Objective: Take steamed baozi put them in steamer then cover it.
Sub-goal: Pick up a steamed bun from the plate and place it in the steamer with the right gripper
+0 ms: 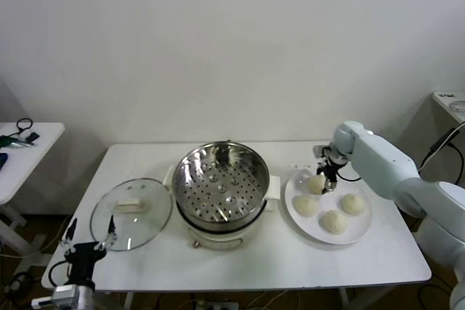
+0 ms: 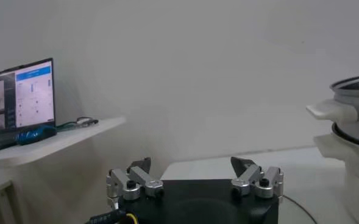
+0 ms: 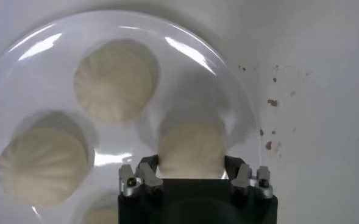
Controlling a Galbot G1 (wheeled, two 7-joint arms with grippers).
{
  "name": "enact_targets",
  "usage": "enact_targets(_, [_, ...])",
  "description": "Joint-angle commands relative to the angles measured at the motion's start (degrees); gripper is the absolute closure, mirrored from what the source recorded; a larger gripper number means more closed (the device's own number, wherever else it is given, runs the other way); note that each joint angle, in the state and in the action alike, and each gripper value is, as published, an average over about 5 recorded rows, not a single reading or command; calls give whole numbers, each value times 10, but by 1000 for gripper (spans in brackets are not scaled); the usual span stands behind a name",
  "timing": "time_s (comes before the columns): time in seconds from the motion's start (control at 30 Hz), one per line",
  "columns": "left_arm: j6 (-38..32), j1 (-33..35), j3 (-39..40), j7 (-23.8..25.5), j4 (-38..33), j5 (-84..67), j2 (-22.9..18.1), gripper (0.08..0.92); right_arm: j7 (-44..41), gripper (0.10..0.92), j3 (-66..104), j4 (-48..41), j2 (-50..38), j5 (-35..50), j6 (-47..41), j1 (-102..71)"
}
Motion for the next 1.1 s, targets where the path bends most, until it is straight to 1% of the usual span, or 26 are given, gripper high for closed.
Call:
enact_targets(0.03, [1, 1, 0, 0, -2, 0, -1, 177, -1, 329, 5, -3, 3, -3, 3, 1])
enact_targets(0.2, [1, 5, 0, 0, -8, 1, -3, 177, -3, 332, -19, 31, -15, 19, 15, 33])
enact_targets(0.47, [2, 11, 2, -2, -15, -1, -6, 177, -16, 330, -132, 162, -51, 107, 54, 167])
enact_targets(0.6, [2, 15, 8, -4, -17, 0, -10, 177, -20, 330, -192, 215, -48, 153, 75, 243])
enact_targets(0.7, [0, 20, 10, -3, -19, 1, -9, 177, -25, 330, -235, 241, -32, 171, 100, 302])
enact_targets(0.9, [0, 32, 14, -3, -28, -1, -1, 177, -29, 330, -275, 292, 18, 165, 146, 376])
enact_targets(1.1, [-3, 39, 20, -3, -30, 4, -3, 177, -25, 330, -265, 326, 82, 76, 216, 370])
